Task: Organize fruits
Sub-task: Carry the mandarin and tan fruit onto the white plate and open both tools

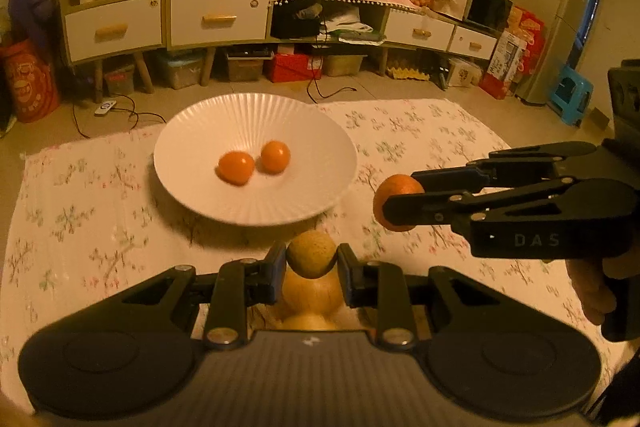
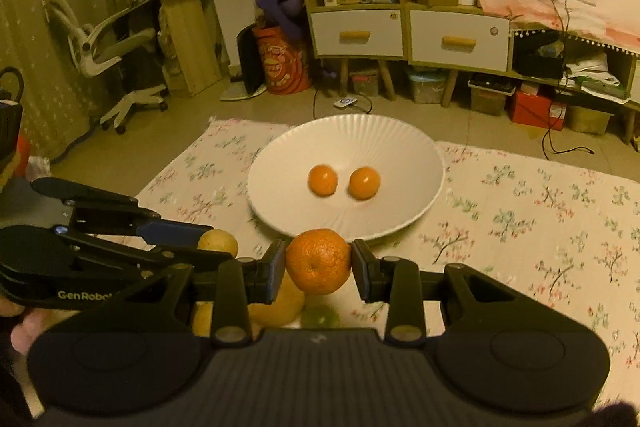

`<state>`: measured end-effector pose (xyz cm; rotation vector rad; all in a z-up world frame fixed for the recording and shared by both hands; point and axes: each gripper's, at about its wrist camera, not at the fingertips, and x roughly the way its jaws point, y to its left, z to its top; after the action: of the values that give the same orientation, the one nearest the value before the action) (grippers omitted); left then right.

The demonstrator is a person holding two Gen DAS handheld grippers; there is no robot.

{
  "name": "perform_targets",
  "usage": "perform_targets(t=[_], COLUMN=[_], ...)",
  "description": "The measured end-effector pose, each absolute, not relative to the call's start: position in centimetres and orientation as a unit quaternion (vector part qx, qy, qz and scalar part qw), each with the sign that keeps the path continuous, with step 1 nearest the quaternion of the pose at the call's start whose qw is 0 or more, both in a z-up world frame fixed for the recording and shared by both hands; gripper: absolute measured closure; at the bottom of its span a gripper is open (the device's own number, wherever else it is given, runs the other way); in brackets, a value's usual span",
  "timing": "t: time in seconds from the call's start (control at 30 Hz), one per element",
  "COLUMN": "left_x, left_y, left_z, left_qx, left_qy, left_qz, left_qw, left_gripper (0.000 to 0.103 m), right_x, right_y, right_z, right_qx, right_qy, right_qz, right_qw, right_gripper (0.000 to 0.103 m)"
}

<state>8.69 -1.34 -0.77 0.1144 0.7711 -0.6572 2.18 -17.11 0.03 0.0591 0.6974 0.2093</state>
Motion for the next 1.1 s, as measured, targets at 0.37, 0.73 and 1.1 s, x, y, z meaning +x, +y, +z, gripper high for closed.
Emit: perform_targets(t=[0.37, 0.73, 1.1], left_x=[12.5, 16.1, 18.3], left_y=[-3.0, -4.6, -5.9], left_z=[-1.9, -2.9, -4.3], left_qx=[0.063, 0.077, 0.092], left_qy=[0.371, 0.376, 0.388], left_qz=[-0.305, -0.304, -0.306], left_qw=[0.875, 0.872, 0.864], left_gripper=[0.071, 0.071, 0.071], right_x=[5.4, 8.9, 11.5], right_y=[-18.7, -19.6, -19.4], right_z=[-0.9, -1.9, -3.3], right_qx=[0.026, 0.028, 0.010], right_qy=[0.344, 0.349, 0.365], right_qz=[0.083, 0.076, 0.077], right_qw=[0.935, 0.934, 0.928], right_gripper=[0.071, 0.071, 0.071])
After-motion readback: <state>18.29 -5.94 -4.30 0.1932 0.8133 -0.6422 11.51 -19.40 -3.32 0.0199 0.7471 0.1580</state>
